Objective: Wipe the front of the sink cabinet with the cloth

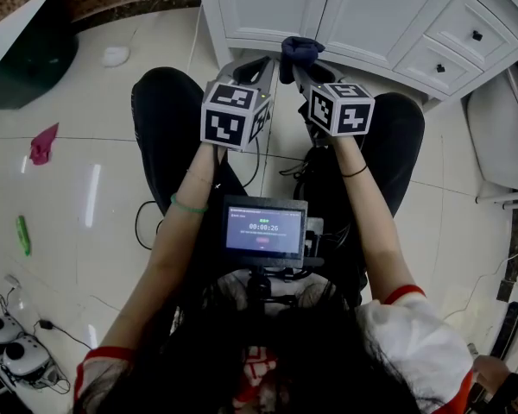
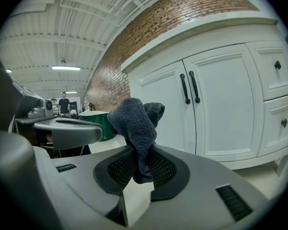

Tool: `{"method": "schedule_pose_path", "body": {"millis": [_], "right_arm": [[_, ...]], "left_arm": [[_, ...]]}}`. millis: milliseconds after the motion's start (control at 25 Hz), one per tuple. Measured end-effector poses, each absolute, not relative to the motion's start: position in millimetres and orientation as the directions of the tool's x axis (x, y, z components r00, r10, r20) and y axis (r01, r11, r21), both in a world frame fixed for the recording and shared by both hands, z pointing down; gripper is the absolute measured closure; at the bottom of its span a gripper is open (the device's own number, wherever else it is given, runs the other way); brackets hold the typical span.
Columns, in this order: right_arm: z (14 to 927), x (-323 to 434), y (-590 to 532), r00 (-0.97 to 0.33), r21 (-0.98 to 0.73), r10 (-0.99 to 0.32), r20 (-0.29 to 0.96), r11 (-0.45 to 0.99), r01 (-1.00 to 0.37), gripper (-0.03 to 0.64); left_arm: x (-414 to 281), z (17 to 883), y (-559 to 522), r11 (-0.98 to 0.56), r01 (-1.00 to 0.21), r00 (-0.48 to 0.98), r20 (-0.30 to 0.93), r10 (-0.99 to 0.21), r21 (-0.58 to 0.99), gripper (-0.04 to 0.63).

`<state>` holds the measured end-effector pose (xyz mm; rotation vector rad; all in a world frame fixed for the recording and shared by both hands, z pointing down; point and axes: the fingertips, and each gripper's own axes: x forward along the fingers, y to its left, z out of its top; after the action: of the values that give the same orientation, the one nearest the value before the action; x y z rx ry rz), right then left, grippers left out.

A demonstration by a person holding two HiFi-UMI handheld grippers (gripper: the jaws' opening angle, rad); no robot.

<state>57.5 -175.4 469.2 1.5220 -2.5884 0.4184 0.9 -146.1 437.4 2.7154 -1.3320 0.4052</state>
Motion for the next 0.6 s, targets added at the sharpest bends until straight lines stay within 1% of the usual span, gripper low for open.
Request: {"method": "schedule_pose_path", "body": {"millis": [240, 400, 600], "right_arm": [[468, 51, -175, -0.506, -0.201, -0.834, 0.218, 0.469, -0.860, 0.555], [465, 46, -171, -0.505, -0.240, -0.841, 0.194, 0.459, -0.855, 0.555], [469, 41, -167, -0.502, -0.250, -0.843, 0.194, 0.453, -0.856, 0.555]], "left_arm": [[-5, 445, -152, -0.582, -0.812, 0.576, 0.239, -0.782, 0.051, 0.558], [-11, 445, -151, -0.565, -0.821, 0.568, 0.197, -0.799, 0.078, 0.558], [-10, 453, -145, -0.573, -0.814, 0.579, 0.192, -0.792, 0.094, 0.558]]}}
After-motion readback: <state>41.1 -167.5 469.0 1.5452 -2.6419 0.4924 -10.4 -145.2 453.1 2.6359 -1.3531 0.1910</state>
